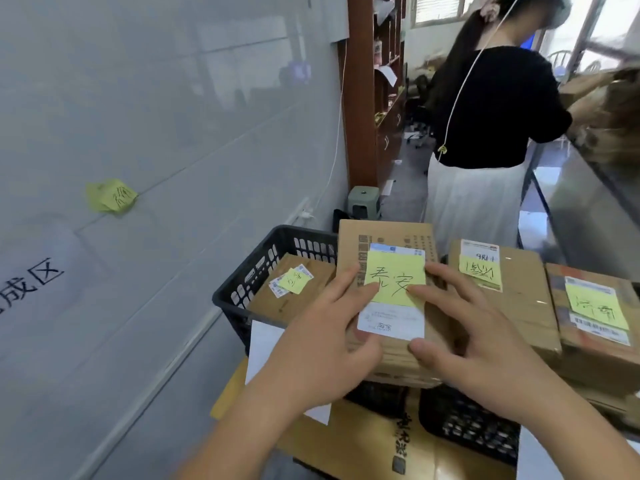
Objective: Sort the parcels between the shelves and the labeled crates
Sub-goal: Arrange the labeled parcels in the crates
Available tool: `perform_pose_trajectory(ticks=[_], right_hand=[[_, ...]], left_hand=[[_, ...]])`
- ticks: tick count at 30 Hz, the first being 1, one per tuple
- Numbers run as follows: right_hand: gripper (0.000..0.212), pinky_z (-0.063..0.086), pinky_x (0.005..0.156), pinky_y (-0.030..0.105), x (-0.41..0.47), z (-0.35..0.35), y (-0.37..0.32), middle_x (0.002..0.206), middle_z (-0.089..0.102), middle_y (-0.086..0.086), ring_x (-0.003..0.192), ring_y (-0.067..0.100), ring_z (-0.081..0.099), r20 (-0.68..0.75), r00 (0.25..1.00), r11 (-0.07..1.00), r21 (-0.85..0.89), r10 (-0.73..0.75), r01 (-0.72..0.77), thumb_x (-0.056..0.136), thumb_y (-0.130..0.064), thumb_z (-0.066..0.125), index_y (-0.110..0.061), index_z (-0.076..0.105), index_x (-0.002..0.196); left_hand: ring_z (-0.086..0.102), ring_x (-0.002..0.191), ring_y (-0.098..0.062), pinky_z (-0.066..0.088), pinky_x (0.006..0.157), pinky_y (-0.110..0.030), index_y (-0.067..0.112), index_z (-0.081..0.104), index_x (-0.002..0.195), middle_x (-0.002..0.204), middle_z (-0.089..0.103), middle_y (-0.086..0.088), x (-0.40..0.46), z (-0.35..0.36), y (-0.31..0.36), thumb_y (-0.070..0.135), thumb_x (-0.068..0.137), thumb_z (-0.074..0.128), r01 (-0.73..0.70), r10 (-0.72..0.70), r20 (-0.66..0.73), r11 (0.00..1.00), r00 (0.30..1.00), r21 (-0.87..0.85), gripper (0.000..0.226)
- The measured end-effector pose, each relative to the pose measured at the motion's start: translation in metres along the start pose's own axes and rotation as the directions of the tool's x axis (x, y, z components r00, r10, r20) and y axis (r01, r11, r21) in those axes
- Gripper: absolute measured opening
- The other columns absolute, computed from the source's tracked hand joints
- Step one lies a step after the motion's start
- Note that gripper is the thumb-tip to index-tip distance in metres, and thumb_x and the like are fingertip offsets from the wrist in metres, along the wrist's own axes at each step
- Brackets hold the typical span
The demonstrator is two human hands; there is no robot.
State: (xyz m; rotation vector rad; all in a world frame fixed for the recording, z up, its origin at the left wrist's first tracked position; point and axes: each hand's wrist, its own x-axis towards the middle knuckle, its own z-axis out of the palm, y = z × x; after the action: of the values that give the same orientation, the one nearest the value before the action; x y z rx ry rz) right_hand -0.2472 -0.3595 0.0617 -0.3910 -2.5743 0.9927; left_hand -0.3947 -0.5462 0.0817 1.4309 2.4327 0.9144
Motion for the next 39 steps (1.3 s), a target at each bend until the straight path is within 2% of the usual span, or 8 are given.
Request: perform_pose_trajectory(ticks=[3, 5, 10, 16, 21, 27, 34, 39], right_hand=[[0.066, 0.029, 0.109, 0.016, 0.046, 0.028, -0.01, 0.153, 0.015, -0.045, 0.138, -0.021, 0.02, 0.042, 0.999, 1.0, 0.01, 0.004, -0.004, 0.082, -0.055, 0.074, -0.048, 0.05, 0.143], [0.068, 0.028, 0.114, 0.02, 0.081, 0.051, -0.017, 0.154, 0.017, -0.042, 0.139, -0.019, 0.022, 0.059, 0.998, 1.0, 0.019, 0.019, -0.021, 0.084, -0.053, 0.074, -0.044, 0.049, 0.146], [0.072, 0.028, 0.119, 0.024, 0.173, 0.12, -0.028, 0.159, 0.016, -0.036, 0.141, -0.013, 0.023, 0.092, 0.993, 0.997, 0.022, 0.069, -0.072, 0.088, -0.049, 0.074, -0.035, 0.045, 0.153], [0.079, 0.016, 0.116, 0.016, 0.269, 0.207, -0.024, 0.165, 0.007, -0.027, 0.144, -0.008, 0.015, 0.151, 0.968, 0.98, -0.023, 0.2, -0.199, 0.091, -0.047, 0.073, -0.026, 0.038, 0.158], [0.082, 0.014, 0.122, 0.022, 0.296, 0.257, -0.012, 0.166, -0.002, -0.025, 0.155, 0.004, 0.008, 0.183, 0.94, 0.957, -0.049, 0.29, -0.285, 0.093, -0.041, 0.072, -0.022, 0.031, 0.161], [0.083, 0.01, 0.119, 0.021, 0.31, 0.292, -0.004, 0.168, 0.0, -0.022, 0.155, 0.003, 0.001, 0.165, 0.907, 0.922, -0.054, 0.388, -0.384, 0.094, -0.041, 0.071, -0.022, 0.028, 0.162], [0.083, 0.015, 0.117, 0.019, 0.315, 0.298, -0.001, 0.168, 0.0, -0.023, 0.155, 0.002, 0.005, 0.168, 0.892, 0.907, -0.062, 0.42, -0.416, 0.094, -0.039, 0.071, -0.025, 0.026, 0.162], [0.082, 0.02, 0.121, 0.026, 0.318, 0.307, -0.002, 0.167, 0.001, -0.025, 0.155, 0.005, 0.009, 0.159, 0.893, 0.907, -0.066, 0.422, -0.417, 0.093, -0.044, 0.07, -0.026, 0.028, 0.161]], left_hand=[[0.017, 0.147, -0.001, 0.034, 0.117, -0.034, 0.049, 0.033, 0.151, 0.157, 0.005, 0.041, 0.017, -0.019, -0.045, 0.045, 0.089, 0.057, 0.039, -0.038, -0.033, 0.999, 0.999, 0.019, 0.067], [0.019, 0.147, -0.005, 0.035, 0.116, -0.034, 0.047, 0.033, 0.151, 0.158, 0.008, 0.038, 0.032, -0.034, -0.078, 0.046, 0.088, 0.056, 0.052, -0.05, -0.045, 0.998, 0.998, 0.043, 0.067], [0.022, 0.146, -0.003, 0.032, 0.117, -0.034, 0.045, 0.037, 0.15, 0.159, 0.015, 0.032, 0.086, -0.076, -0.179, 0.047, 0.086, 0.057, 0.06, -0.061, 0.013, 0.997, 0.998, 0.038, 0.067], [0.024, 0.145, -0.001, 0.03, 0.12, -0.034, 0.038, 0.044, 0.149, 0.16, 0.021, 0.025, 0.148, -0.098, -0.3, 0.054, 0.077, 0.055, 0.085, -0.086, 0.135, 0.996, 0.987, 0.017, 0.075], [0.025, 0.14, 0.006, 0.032, 0.116, -0.023, 0.034, 0.041, 0.151, 0.159, 0.021, 0.024, 0.172, -0.083, -0.357, 0.034, 0.085, 0.067, 0.084, -0.079, 0.241, 0.996, 0.967, -0.009, 0.071], [0.034, 0.142, -0.006, 0.042, 0.111, -0.035, 0.037, 0.033, 0.154, 0.163, 0.014, 0.023, 0.194, -0.075, -0.382, 0.038, 0.085, 0.06, 0.06, -0.075, 0.313, 0.997, 0.947, 0.058, 0.075], [0.046, 0.132, -0.012, 0.051, 0.092, -0.031, 0.035, 0.026, 0.155, 0.166, 0.014, 0.014, 0.201, -0.064, -0.38, 0.055, 0.089, 0.043, -0.026, -0.077, 0.268, 0.933, 0.96, 0.359, 0.071], [0.033, 0.13, -0.017, 0.033, 0.105, -0.037, 0.032, 0.034, 0.153, 0.161, 0.032, 0.011, 0.205, -0.063, -0.386, 0.052, 0.088, 0.046, -0.064, -0.057, 0.232, 0.872, 0.971, 0.485, 0.069]])
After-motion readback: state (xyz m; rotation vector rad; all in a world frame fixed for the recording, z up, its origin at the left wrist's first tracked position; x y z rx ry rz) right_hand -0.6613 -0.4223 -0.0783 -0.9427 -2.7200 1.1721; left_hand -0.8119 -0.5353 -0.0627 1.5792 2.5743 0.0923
